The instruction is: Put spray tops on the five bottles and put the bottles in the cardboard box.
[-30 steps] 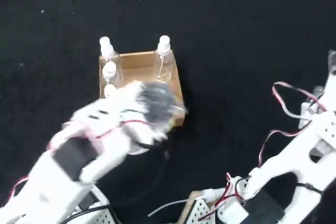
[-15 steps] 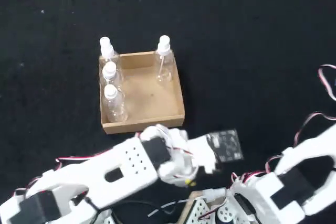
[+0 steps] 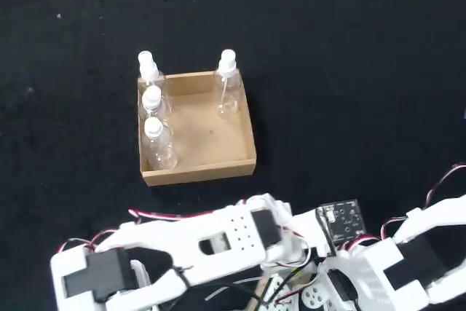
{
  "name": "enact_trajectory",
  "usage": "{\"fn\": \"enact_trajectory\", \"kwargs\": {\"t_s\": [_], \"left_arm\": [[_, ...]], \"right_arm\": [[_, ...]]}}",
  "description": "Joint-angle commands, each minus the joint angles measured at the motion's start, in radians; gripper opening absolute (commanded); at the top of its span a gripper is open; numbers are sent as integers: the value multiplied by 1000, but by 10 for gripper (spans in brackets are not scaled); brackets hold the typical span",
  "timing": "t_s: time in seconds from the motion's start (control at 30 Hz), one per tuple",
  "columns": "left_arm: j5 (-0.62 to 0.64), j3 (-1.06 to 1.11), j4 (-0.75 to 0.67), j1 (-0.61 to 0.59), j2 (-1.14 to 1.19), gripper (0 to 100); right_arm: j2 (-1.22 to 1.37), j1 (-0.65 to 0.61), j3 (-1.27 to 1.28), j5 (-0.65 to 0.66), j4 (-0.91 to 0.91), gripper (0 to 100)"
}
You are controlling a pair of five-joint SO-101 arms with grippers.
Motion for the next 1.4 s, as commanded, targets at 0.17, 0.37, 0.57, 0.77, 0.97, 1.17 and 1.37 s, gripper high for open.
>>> {"fn": "enact_trajectory", "kwargs": {"t_s": [0.17, 0.37, 0.57, 0.77, 0.97, 1.17, 1.37], "left_arm": [[112, -131, 74, 33, 41, 253], [117, -102, 74, 31, 34, 252], [120, -58, 72, 19, 41, 252], [120, -53, 80, 16, 29, 252], [121, -59, 74, 16, 29, 252], [121, -48, 43, -65, 31, 252], [186, -64, 43, -140, 17, 252]], "right_arm": [[-2, 15, -56, 12, -6, 11], [-2, 17, -56, 14, -6, 11], [-2, 17, -62, 14, -6, 11], [-2, 17, -64, 14, -6, 11], [-7, 18, -65, 14, -6, 11], [-13, 21, -65, 14, -6, 11], [-13, 23, -65, 14, -3, 11]]}}
